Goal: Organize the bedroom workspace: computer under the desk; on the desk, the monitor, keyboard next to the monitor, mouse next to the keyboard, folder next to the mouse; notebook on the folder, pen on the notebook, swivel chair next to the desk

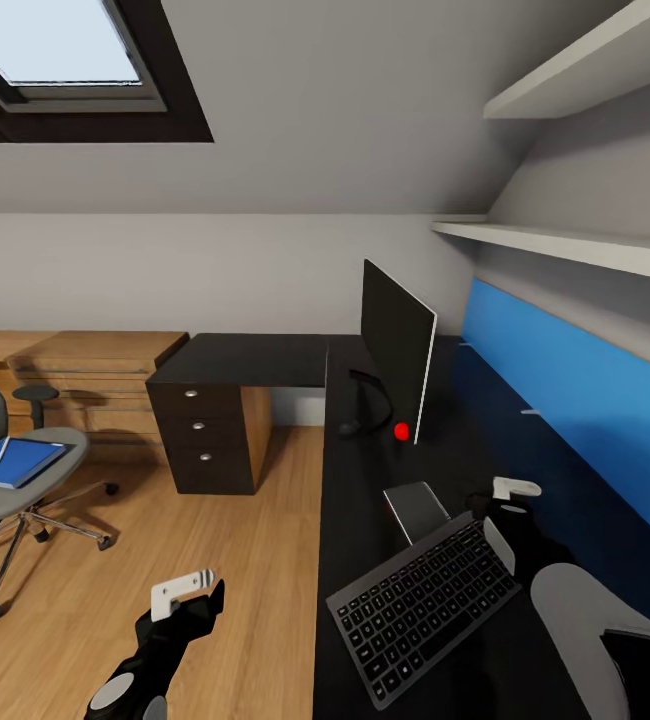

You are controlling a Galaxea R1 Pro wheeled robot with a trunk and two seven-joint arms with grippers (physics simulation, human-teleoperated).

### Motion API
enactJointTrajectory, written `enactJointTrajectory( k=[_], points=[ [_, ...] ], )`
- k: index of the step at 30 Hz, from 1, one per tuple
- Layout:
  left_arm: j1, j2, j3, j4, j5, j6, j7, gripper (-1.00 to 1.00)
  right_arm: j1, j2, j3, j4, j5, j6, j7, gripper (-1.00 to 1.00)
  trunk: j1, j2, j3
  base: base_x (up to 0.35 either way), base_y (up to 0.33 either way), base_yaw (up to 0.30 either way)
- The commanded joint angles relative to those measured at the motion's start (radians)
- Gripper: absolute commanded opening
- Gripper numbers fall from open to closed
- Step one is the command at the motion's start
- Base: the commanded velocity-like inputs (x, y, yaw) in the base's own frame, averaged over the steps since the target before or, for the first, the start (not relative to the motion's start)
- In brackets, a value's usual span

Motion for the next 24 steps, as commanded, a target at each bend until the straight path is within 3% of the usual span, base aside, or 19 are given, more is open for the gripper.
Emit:
enactJointTrajectory(
  k=[1, 24],
  points=[
    [0.0, 0.0, -0.002, -0.002, 0.011, 0.003, 0.008, 1.0, 0.0, 0.001, -0.001, -0.003, -0.001, 0.006, -0.001, 1.0, 0.0, -0.001, -0.001, 0.0, 0.0, 0.0],
    [0.0, -0.001, -0.003, 0.005, 0.011, 0.002, 0.007, 1.0, 0.0, 0.0, -0.001, -0.006, -0.002, 0.006, 0.001, 1.0, 0.0, -0.001, -0.001, 0.064, 0.0, 0.0]
  ],
)
